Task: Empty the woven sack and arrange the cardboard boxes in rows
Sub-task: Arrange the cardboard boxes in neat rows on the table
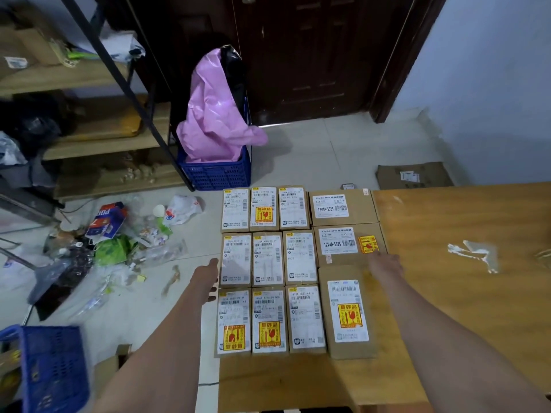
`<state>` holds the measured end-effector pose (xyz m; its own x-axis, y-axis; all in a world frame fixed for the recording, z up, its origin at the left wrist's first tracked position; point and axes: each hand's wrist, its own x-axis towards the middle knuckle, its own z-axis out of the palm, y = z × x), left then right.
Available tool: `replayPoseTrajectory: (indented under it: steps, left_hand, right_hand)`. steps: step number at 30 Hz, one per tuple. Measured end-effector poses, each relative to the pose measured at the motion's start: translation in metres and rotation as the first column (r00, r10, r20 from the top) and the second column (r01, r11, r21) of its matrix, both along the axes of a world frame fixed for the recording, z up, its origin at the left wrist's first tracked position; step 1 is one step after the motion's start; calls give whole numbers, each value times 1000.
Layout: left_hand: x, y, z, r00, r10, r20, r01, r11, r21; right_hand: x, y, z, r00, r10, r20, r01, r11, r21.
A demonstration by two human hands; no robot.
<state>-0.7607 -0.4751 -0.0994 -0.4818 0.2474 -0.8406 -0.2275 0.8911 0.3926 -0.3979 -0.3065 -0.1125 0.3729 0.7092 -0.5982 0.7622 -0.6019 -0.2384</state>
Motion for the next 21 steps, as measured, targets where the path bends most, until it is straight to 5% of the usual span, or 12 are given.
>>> replayPoseTrajectory:
  steps: [5,14,21]
  left_hand:
    - [14,-26,12,999,-25,40,24,999,24]
    - [24,-64,22,988,-109,109,109,994,0]
    - [35,-71,23,991,-112,79,108,993,49]
  right_hand:
    - [4,-35,15,994,-104,-19,105,992,67]
    - [7,-79,27,941,-102,-322,66,991,-120]
    - [3,-90,26,944,-41,-327,-18,984,-177]
